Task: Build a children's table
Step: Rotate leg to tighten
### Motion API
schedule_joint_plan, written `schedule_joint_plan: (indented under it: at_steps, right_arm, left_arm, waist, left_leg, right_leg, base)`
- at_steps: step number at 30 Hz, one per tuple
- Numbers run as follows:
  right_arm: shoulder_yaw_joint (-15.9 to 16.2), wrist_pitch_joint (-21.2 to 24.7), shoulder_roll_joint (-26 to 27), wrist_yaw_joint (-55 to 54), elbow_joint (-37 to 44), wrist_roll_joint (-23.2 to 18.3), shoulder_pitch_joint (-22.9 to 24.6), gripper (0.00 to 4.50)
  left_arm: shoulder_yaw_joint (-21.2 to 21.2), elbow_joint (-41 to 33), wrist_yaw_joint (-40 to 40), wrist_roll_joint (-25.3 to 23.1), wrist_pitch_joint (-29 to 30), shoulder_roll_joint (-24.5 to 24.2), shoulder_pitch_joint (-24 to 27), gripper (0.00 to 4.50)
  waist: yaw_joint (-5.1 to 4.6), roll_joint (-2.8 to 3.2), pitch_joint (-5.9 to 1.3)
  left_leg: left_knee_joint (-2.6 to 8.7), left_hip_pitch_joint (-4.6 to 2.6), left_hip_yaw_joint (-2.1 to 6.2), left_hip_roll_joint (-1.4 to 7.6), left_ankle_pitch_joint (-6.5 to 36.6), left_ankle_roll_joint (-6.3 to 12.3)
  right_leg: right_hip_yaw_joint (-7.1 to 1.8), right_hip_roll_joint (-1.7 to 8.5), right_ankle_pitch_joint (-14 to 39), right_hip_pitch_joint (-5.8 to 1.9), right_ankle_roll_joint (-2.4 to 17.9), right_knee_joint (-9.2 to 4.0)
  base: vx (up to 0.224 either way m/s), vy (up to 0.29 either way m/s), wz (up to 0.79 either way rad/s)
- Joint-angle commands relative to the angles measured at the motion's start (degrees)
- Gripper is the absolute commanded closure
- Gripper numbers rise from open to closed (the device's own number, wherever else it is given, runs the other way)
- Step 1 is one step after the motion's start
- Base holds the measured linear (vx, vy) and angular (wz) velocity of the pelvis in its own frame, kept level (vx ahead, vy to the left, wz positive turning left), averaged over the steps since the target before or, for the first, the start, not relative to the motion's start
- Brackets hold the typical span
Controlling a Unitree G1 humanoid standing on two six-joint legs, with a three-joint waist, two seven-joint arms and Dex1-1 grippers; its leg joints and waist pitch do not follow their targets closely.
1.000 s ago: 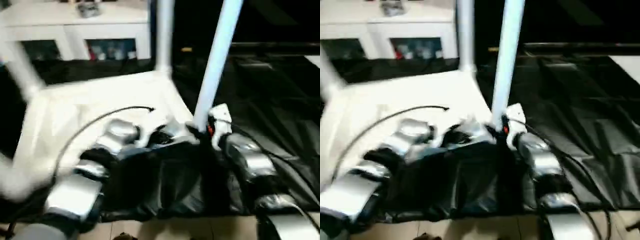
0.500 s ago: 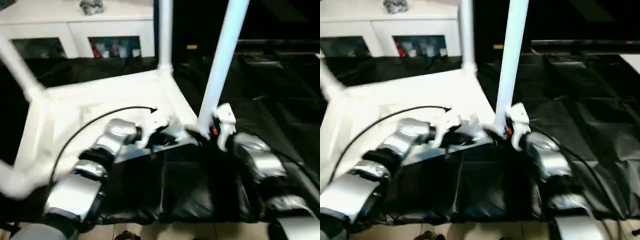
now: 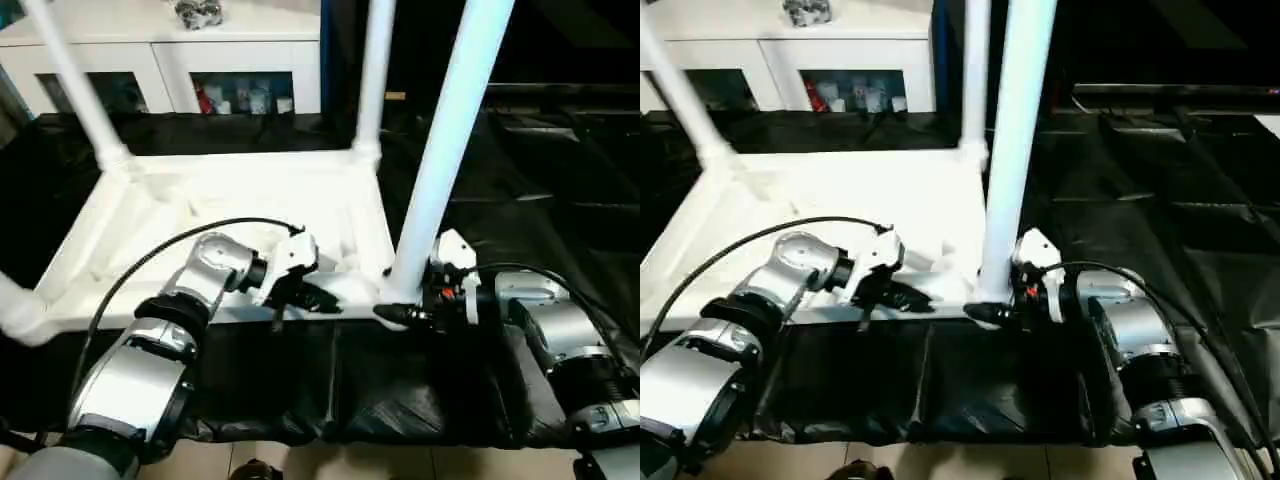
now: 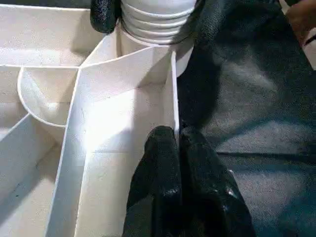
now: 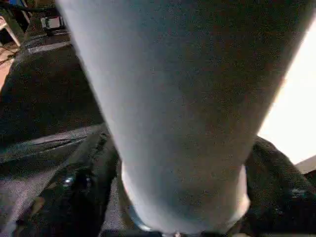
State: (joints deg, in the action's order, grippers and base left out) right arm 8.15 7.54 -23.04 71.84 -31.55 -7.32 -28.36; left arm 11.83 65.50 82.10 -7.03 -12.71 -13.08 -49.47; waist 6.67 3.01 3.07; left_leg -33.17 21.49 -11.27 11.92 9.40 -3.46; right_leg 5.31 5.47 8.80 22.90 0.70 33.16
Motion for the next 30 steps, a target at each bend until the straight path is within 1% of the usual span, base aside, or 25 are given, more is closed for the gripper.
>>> schedule_joint_plan:
  at_steps: [1,2,3,4,5,7,10,13,14,15,16,17,18,19,20,21,22,23,24,25,26,27,28,29,30]
  right_arm:
    - [2.4,1.6,1.9,1.5,1.5,-0.5,0.4,1.35]
    - [2.4,1.8,2.0,1.6,1.5,-0.7,0.5,1.50]
    - [2.3,1.7,2.2,1.5,1.5,-0.7,0.5,1.59]
    - [2.3,2.0,2.3,1.4,1.7,-1.0,0.6,1.63]
    - [2.3,2.2,2.4,1.3,1.9,-1.3,0.8,1.65]
    - [2.1,3.1,2.8,1.3,2.6,-2.0,1.3,1.71]
    - [1.7,3.8,3.5,0.7,3.4,-2.8,2.1,1.73]
    - [-0.1,2.5,5.9,-5.9,3.0,-2.1,2.8,1.73]
    - [-0.8,2.0,6.7,-8.9,2.0,-1.5,2.5,1.73]
    - [-0.8,2.0,6.7,-8.9,2.0,-1.5,2.5,1.73]
    - [-2.5,1.9,8.8,-16.8,-0.8,0.0,1.3,1.73]
    - [-3.5,2.1,10.0,-21.3,-2.7,0.7,0.4,1.73]
    - [-4.2,2.4,10.7,-24.2,-3.9,1.2,-0.2,1.73]
    - [-5.5,2.8,12.5,-28.8,-5.6,1.2,-1.2,1.74]
    - [-6.7,3.3,14.5,-33.1,-7.2,1.1,-2.2,1.74]
    - [-7.4,3.7,16.0,-36.2,-8.2,1.3,-3.0,1.74]
    - [-7.8,3.9,17.4,-39.3,-9.4,1.4,-3.8,1.74]
    - [-8.2,4.0,18.5,-41.8,-10.4,1.6,-4.5,1.74]
    - [-8.2,4.0,18.5,-41.8,-10.4,1.6,-4.5,1.74]
    - [-8.9,3.4,20.4,-46.1,-12.2,1.9,-5.8,1.74]
    - [-8.8,2.0,21.0,-47.4,-12.9,2.4,-6.2,1.74]
    - [-8.9,0.9,21.5,-48.2,-13.4,2.7,-6.5,1.74]
    - [-9.5,-0.7,22.4,-48.9,-14.0,2.5,-6.9,1.74]
    - [-9.5,-0.8,22.4,-49.0,-14.0,2.5,-6.9,1.40]
    - [-9.8,-1.5,22.6,-49.2,-14.1,2.4,-7.0,1.19]
  left_arm:
    - [0.6,-2.4,2.6,1.4,-1.9,2.1,-0.9,4.50]
    - [0.6,-2.4,2.6,1.4,-1.9,2.1,-0.9,4.50]
    - [0.5,-2.4,2.6,1.4,-2.0,2.0,-0.9,4.50]
    - [0.4,-2.4,2.7,1.4,-1.9,2.0,-0.9,4.50]
    - [0.3,-2.4,2.7,1.5,-1.9,1.9,-0.8,4.50]
    - [0.3,-2.6,2.8,1.6,-1.7,1.7,-0.6,4.50]
    - [0.3,-2.8,2.6,1.6,-1.6,1.5,-0.3,4.50]
    - [-0.1,-3.0,-0.6,1.4,-1.1,2.1,0.1,4.50]
    - [-0.1,-2.8,-2.2,1.1,-0.7,2.3,0.0,4.50]
    - [-0.1,-2.8,-2.2,1.1,-0.7,2.3,0.0,4.50]
    - [-0.1,-2.3,-6.8,0.2,-0.1,3.2,-0.4,4.50]
    - [0.0,-1.9,-9.6,-0.5,0.6,3.8,-0.7,4.50]
    - [0.0,-1.7,-11.3,-0.9,1.0,4.3,-0.9,4.50]
    - [-0.3,-1.4,-13.8,-0.9,1.7,5.6,-1.2,4.50]
    - [-0.6,-1.2,-16.6,-0.8,2.2,7.2,-1.5,4.50]
    - [-0.7,-1.1,-19.0,-1.0,2.3,8.5,-1.6,4.50]
    - [-0.5,-1.1,-20.7,-1.2,2.4,9.6,-1.7,4.50]
    - [-0.4,-1.1,-22.0,-1.4,2.4,10.5,-1.8,4.50]
    - [-0.4,-1.1,-22.0,-1.4,2.4,10.5,-1.8,4.50]
    - [-0.1,-1.0,-24.8,-1.7,2.5,12.0,-1.8,4.50]
    - [0.2,-1.0,-25.5,-2.0,2.1,12.6,-1.7,4.50]
    - [0.5,-1.0,-25.9,-2.3,1.8,12.9,-1.5,4.50]
    - [1.2,-1.1,-26.9,-3.2,1.4,13.1,-1.1,4.50]
    - [1.2,-1.1,-26.9,-3.2,1.4,13.1,-1.1,4.50]
    - [1.5,-1.1,-26.9,-3.6,1.2,13.0,-0.9,4.50]
  waist:
    - [-0.20,-0.38,-4.31]
    - [-0.19,-0.38,-4.33]
    - [-0.17,-0.53,-4.34]
    - [-0.17,-0.49,-4.31]
    - [-0.16,-0.62,-4.32]
    - [-0.09,-0.64,-4.30]
    - [-0.06,-0.60,-4.30]
    - [-0.15,-0.55,-4.16]
    - [-0.22,-0.49,-4.10]
    - [-0.34,-0.47,-4.08]
    - [-0.48,-0.65,-4.04]
    - [-0.70,-0.18,-3.91]
    - [-1.02,-0.32,-3.75]
    - [-1.75,-0.41,-3.70]
    - [-1.90,-0.40,-3.68]
    - [-2.37,-0.32,-3.61]
    - [-2.44,-0.42,-3.74]
    - [-2.64,-0.41,-3.84]
    - [-2.77,-0.44,-3.78]
    - [-2.93,-0.54,-3.89]
    - [-3.21,-0.37,-3.87]
    - [-3.29,-0.43,-3.85]
    - [-3.28,-0.34,-3.97]
    - [-3.35,-0.34,-3.90]
    - [-3.35,-0.35,-3.89]
  left_leg:
    - [3.49,-1.24,0.76,1.66,15.0,3.92]
    - [3.49,-1.16,0.79,1.66,14.8,3.96]
    - [3.46,-1.12,0.77,1.64,14.6,4.04]
    - [3.48,-1.14,0.77,1.64,14.6,4.03]
    - [3.44,-1.13,0.73,1.60,14.4,4.08]
    - [3.45,-1.13,0.73,1.60,14.1,4.21]
    - [3.51,-1.14,0.78,1.67,14.2,4.13]
    - [3.64,-1.06,0.83,1.64,14.9,3.57]
    - [3.75,-1.25,0.83,1.70,15.6,2.98]
    - [3.76,-1.27,0.84,1.65,16.1,2.70]
    - [3.84,-1.22,0.91,1.55,16.4,2.32]
    - [3.90,-1.52,0.95,1.62,17.4,1.49]
    - [3.98,-1.42,1.01,1.53,18.1,0.99]
    - [4.15,-1.53,1.27,1.32,19.3,0.02]
    - [4.07,-1.69,1.24,1.24,19.6,0.00]
    - [4.07,-1.55,1.26,1.18,19.7,0.06]
    - [4.05,-1.42,1.31,1.09,19.3,0.17]
    - [4.03,-1.32,1.22,1.03,18.6,0.36]
    - [3.99,-1.34,1.17,0.97,18.7,0.54]
    - [3.88,-1.43,1.07,0.87,18.5,0.97]
    - [3.90,-1.36,1.12,0.91,18.3,1.02]
    - [3.89,-1.37,1.06,0.85,18.3,1.20]
    - [3.79,-1.38,0.96,0.83,18.0,1.61]
    - [3.87,-1.31,0.97,0.86,17.8,1.97]
    - [3.89,-1.25,0.99,0.84,17.8,2.10]
  right_leg:
    - [-2.30,3.30,14.4,-2.90,14.1,-3.68]
    - [-2.31,3.31,14.0,-2.98,14.2,-3.59]
    - [-2.29,3.32,13.9,-2.98,14.1,-3.55]
    - [-2.28,3.32,14.1,-2.95,14.1,-3.58]
    - [-2.29,3.34,14.3,-2.97,14.0,-3.60]
    - [-2.32,3.34,14.6,-2.96,13.7,-3.67]
    - [-2.31,3.38,15.0,-2.91,13.5,-3.64]
    - [-2.27,3.43,16.6,-2.86,13.0,-3.80]
    - [-2.28,3.46,18.0,-2.66,12.6,-3.98]
    - [-2.25,3.45,18.7,-2.64,12.5,-4.03]
    - [-2.16,3.44,20.3,-2.76,11.8,-4.19]
    - [-2.24,3.50,21.9,-2.27,11.5,-4.38]
    - [-2.16,3.53,23.2,-2.33,11.2,-4.46]
    - [-1.93,3.50,26.2,-2.40,10.0,-4.78]
    - [-1.94,3.49,26.7,-2.26,9.8,-4.98]
    - [-2.01,3.46,26.7,-2.27,9.7,-5.09]
    - [-1.94,3.39,26.3,-2.50,9.5,-5.05]
    - [-2.02,3.34,25.0,-2.47,9.6,-4.98]
    - [-2.00,3.29,24.8,-2.39,9.7,-5.07]
    - [-2.04,3.29,24.3,-2.39,9.8,-5.14]
    - [-2.06,3.27,23.6,-2.36,10.1,-4.98]
    - [-2.02,3.19,23.6,-2.38,10.1,-5.10]
    - [-2.11,3.23,22.8,-2.35,10.1,-5.12]
    - [-2.08,3.15,22.3,-2.42,10.2,-5.07]
    - [-2.04,3.11,22.1,-2.51,10.2,-4.99]
  base:
    - [0.000,0.000,0.00]
    - [0.000,0.000,0.00]
    - [0.000,0.000,0.00]
    - [0.000,0.000,0.00]
    - [0.000,0.000,0.00]
    - [0.000,0.000,0.00]
    - [0.000,0.000,0.00]
    - [0.000,0.000,0.00]
    - [0.000,0.000,0.00]
    - [0.000,0.000,0.00]
    - [0.000,0.000,0.00]
    - [0.000,0.000,0.00]
    - [0.000,0.000,0.00]
    - [0.000,0.000,0.00]
    - [0.000,0.000,0.00]
    - [0.000,0.000,0.00]
    - [0.000,0.000,0.00]
    - [0.000,0.000,0.00]
    - [0.000,0.000,0.00]
    - [0.000,0.000,0.00]
    - [0.000,0.000,0.00]
    - [0.000,0.000,0.00]
    - [0.000,0.000,0.00]
    - [0.000,0.000,0.00]
    - [0.000,0.000,0.00]
